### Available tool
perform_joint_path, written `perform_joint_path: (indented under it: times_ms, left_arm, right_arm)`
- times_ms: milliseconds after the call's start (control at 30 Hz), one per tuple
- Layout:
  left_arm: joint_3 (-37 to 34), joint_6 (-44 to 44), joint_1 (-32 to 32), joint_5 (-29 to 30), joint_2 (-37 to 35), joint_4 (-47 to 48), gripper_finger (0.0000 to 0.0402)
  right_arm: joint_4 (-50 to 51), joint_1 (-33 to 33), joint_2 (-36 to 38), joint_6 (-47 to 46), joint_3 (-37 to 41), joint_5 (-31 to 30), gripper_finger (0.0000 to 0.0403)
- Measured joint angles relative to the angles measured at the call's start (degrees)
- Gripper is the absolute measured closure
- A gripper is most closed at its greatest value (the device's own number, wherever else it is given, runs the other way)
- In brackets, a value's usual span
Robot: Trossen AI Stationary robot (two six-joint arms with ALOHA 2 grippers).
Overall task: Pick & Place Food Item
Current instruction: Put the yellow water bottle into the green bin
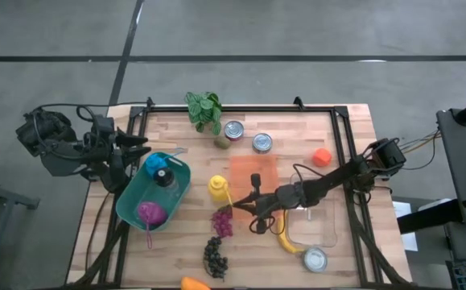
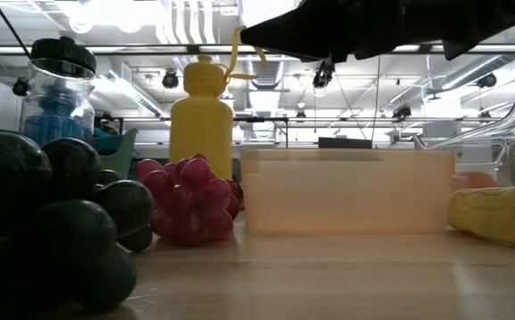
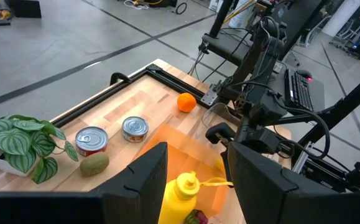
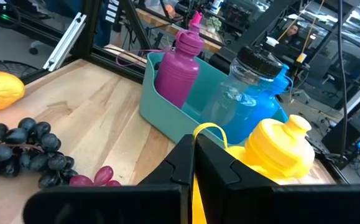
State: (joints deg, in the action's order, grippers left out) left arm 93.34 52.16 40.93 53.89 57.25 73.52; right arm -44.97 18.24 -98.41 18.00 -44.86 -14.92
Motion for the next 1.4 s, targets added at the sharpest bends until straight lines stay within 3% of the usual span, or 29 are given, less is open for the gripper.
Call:
perform_joint_path:
  times_ms: [700,967,1400]
  left_arm:
    - [0.0,0.0,0.0,0.0,0.0,0.0,0.0229]
    - [0.0,0.0,0.0,0.0,0.0,0.0,0.0229]
    - [0.0,0.0,0.0,0.0,0.0,0.0,0.0229]
  right_arm:
    - [0.0,0.0,0.0,0.0,0.0,1.7,0.0394]
    - [0.8,-0.1,0.0,-11.8,0.0,1.7,0.0394]
    - [0.9,-0.1,0.0,-11.9,0.0,1.6,0.0386]
